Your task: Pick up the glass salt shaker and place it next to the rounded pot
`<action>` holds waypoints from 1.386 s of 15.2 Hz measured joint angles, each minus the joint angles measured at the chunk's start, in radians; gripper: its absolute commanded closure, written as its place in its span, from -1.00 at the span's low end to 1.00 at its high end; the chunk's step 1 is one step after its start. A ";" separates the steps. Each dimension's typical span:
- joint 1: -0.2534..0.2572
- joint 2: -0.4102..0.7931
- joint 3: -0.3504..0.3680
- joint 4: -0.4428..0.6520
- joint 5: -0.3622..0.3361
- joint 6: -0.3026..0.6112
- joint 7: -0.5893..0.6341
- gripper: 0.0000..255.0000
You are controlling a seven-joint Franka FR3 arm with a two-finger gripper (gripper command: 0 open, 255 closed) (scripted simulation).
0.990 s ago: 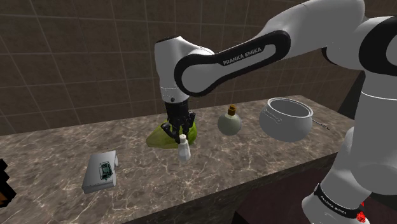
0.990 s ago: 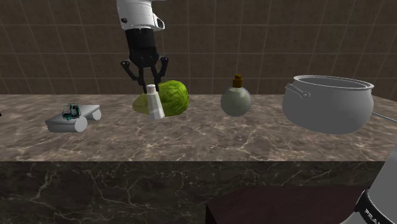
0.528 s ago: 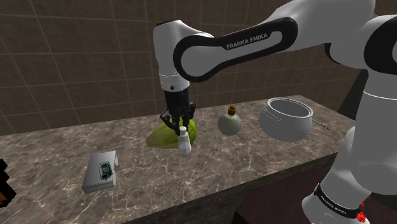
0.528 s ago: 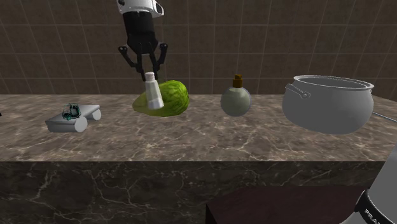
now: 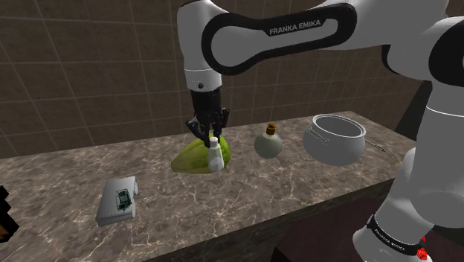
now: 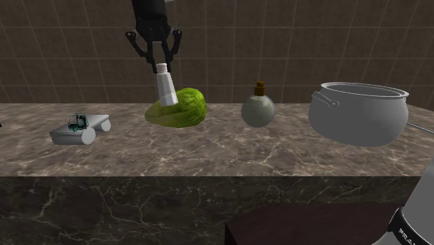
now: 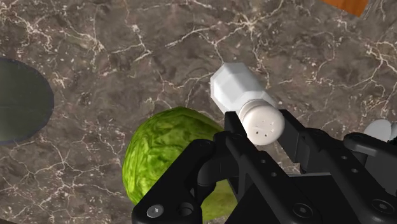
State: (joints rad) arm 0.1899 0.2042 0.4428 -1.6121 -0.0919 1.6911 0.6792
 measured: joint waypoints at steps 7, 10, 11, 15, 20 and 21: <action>0.004 0.001 0.002 0.093 0.000 -0.092 -0.003 1.00; 0.009 0.009 0.004 0.149 -0.003 -0.140 0.000 1.00; 0.011 0.013 0.004 0.168 -0.004 -0.155 0.000 1.00; 0.018 0.026 0.006 0.234 -0.009 -0.211 0.003 1.00; -0.003 -0.016 0.000 0.224 0.007 -0.239 -0.022 1.00; -0.020 -0.053 -0.006 0.182 0.021 -0.229 -0.044 1.00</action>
State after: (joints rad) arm 0.1696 0.1513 0.4369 -1.4300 -0.0712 1.4621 0.6356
